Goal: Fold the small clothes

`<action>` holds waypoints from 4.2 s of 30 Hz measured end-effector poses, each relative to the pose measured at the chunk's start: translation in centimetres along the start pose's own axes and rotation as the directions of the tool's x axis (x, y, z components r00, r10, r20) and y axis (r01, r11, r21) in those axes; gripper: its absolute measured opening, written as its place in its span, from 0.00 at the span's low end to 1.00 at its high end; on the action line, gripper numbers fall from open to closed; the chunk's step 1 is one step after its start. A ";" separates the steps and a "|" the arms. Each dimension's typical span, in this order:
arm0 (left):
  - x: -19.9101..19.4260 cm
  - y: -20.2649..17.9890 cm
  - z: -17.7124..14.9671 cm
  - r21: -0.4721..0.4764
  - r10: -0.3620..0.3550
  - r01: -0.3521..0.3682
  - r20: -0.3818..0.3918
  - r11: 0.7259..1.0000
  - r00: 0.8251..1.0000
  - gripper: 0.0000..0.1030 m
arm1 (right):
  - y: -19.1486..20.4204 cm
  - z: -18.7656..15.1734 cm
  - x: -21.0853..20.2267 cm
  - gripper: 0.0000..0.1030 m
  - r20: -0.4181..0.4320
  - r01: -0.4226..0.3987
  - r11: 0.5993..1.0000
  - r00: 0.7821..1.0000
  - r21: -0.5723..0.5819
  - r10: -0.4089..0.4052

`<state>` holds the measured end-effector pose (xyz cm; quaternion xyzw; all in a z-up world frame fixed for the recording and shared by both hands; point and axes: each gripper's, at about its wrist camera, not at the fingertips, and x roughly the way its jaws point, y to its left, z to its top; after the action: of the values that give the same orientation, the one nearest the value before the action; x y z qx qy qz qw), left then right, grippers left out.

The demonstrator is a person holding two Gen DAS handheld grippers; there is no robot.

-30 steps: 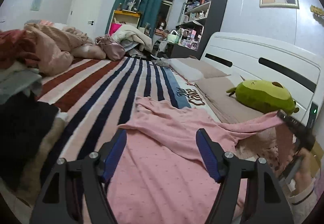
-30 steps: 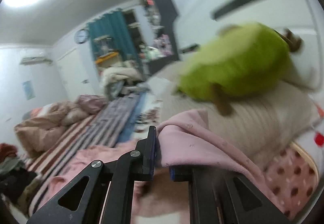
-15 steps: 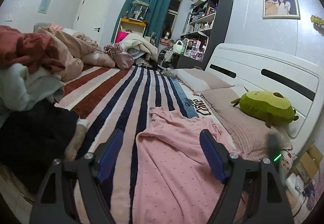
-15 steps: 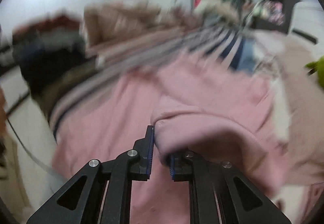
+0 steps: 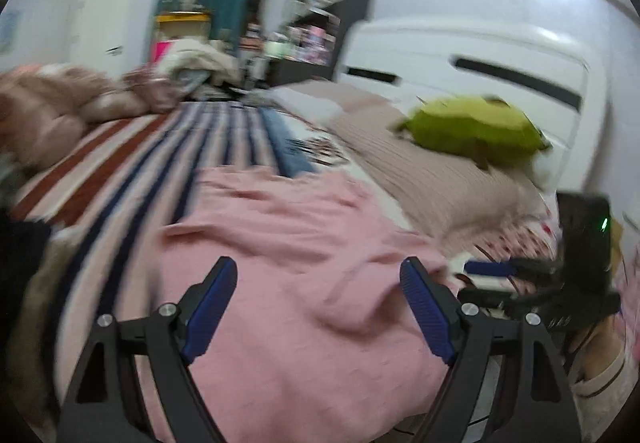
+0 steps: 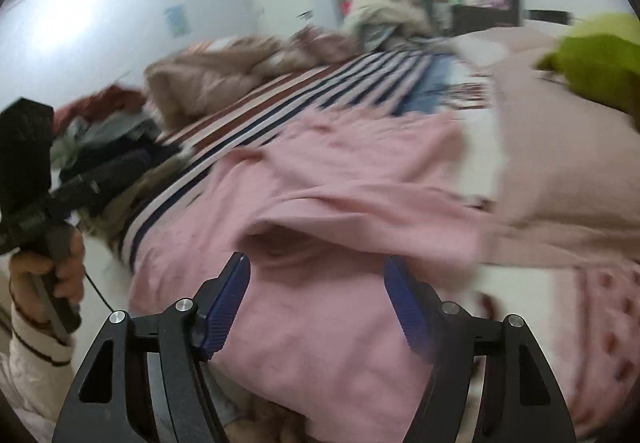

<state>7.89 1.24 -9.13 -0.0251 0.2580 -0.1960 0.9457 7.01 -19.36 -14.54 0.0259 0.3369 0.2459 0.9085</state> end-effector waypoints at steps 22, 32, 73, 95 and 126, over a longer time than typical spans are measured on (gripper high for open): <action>15.9 -11.0 -0.5 0.185 0.031 0.023 -0.282 0.982 0.959 0.04 | -13.8 -3.1 -3.9 0.64 0.039 0.095 0.949 0.993 0.300 -0.112; 6.8 -5.2 3.5 -0.099 -0.074 0.073 0.001 0.992 0.997 0.05 | -13.4 -2.5 -2.4 0.64 0.025 0.071 0.945 0.996 0.319 -0.083; -1.4 11.9 -8.8 -0.247 0.138 -0.185 -0.196 0.951 0.971 0.06 | -6.1 1.4 1.3 0.64 -0.040 0.076 0.969 0.997 0.235 -0.069; 4.6 6.8 -0.7 -0.093 -0.067 0.051 -0.186 0.994 0.980 0.40 | -6.0 5.8 12.6 0.50 -0.199 0.273 0.909 0.917 -0.316 -0.345; 6.0 12.0 -0.1 -0.130 -0.037 0.001 -0.271 0.991 0.962 0.73 | -10.2 1.7 2.8 0.61 -0.155 -0.043 0.985 0.985 0.168 0.070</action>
<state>16.89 9.97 -13.90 -0.0613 0.3977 -0.1897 0.8956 14.30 -26.84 -17.14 0.0905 0.4273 0.2444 0.8657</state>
